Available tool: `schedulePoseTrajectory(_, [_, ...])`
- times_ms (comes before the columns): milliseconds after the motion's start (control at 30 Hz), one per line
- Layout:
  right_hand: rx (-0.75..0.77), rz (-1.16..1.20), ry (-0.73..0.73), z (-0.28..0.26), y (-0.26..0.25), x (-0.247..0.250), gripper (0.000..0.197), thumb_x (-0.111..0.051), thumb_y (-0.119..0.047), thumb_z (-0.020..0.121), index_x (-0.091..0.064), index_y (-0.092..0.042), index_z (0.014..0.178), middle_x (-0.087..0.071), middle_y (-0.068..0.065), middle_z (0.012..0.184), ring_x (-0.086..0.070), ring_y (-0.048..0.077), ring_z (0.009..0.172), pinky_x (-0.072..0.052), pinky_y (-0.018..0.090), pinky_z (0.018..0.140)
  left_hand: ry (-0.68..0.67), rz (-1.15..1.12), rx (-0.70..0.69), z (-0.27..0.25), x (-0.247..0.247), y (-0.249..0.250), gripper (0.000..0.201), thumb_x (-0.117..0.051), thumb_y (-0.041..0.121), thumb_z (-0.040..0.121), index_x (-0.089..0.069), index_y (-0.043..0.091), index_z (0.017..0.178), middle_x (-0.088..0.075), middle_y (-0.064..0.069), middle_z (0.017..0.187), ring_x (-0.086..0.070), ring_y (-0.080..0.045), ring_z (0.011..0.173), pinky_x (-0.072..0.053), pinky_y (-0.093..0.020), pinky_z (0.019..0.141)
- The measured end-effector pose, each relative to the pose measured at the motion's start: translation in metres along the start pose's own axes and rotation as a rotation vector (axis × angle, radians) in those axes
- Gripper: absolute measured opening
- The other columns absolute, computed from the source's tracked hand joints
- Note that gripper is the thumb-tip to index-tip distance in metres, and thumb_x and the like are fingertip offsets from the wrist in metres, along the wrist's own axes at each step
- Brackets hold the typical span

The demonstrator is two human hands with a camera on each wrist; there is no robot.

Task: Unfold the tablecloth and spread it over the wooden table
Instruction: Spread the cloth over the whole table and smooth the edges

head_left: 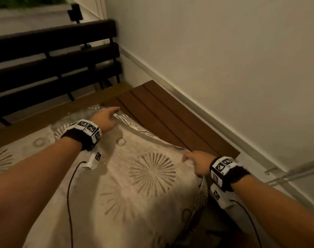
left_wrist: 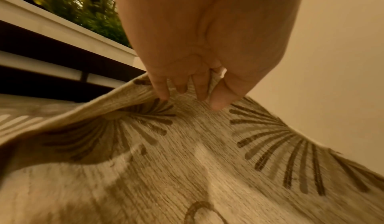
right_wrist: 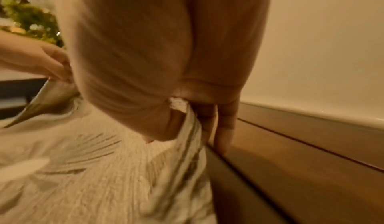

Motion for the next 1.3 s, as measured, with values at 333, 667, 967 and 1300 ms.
schedulePoseTrajectory(333, [-0.149, 0.298, 0.361, 0.017, 0.18, 0.042, 0.092, -0.06, 0.007, 0.076, -0.02, -0.034, 0.147, -0.04, 0.008, 0.131, -0.055, 0.028, 0.108, -0.049, 0.037, 0.092, 0.162, 0.455, 0.042, 0.18, -0.057, 0.152, 0.077, -0.05, 0.038, 0.09, -0.004, 0.032, 0.151, -0.017, -0.011, 0.158, -0.001, -0.036, 0.147, -0.001, -0.059, 0.115])
schedulePoseTrajectory(667, [-0.361, 0.495, 0.275, 0.035, 0.246, 0.03, 0.047, -0.054, 0.0, 0.081, -0.055, -0.013, 0.126, -0.056, 0.011, 0.133, -0.052, 0.03, 0.123, -0.041, 0.035, 0.105, -0.377, 0.497, -0.037, 0.146, -0.202, 0.205, 0.086, -0.045, 0.076, 0.074, -0.019, 0.035, 0.145, -0.012, -0.007, 0.159, -0.014, -0.039, 0.143, -0.024, -0.059, 0.111])
schedulePoseTrajectory(967, [-0.429, 0.523, 0.01, 0.032, 0.26, 0.022, 0.046, -0.059, -0.011, 0.085, -0.052, -0.009, 0.131, -0.053, 0.014, 0.135, -0.051, 0.03, 0.123, -0.043, 0.035, 0.102, -0.353, 0.499, -0.042, 0.144, -0.21, 0.212, 0.074, -0.055, 0.056, 0.084, -0.016, 0.038, 0.145, -0.006, -0.003, 0.16, -0.012, -0.036, 0.145, -0.027, -0.06, 0.11])
schedulePoseTrajectory(1300, [-0.35, 0.878, 0.079, 0.031, 0.273, 0.0, 0.048, -0.063, -0.018, 0.065, -0.061, -0.016, 0.113, -0.063, 0.007, 0.107, -0.06, 0.025, 0.102, -0.05, 0.037, 0.092, -0.348, 0.464, 0.008, 0.139, -0.209, 0.217, 0.075, -0.055, 0.051, 0.088, -0.013, 0.041, 0.148, 0.0, -0.001, 0.162, -0.003, -0.033, 0.147, -0.02, -0.061, 0.11])
Point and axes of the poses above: each hand's wrist, its own z-axis towards the middle knuckle, its own x-axis out of the back of the hand, y = z × x, the point moved 1 cm from there along z, towards the middle knuckle
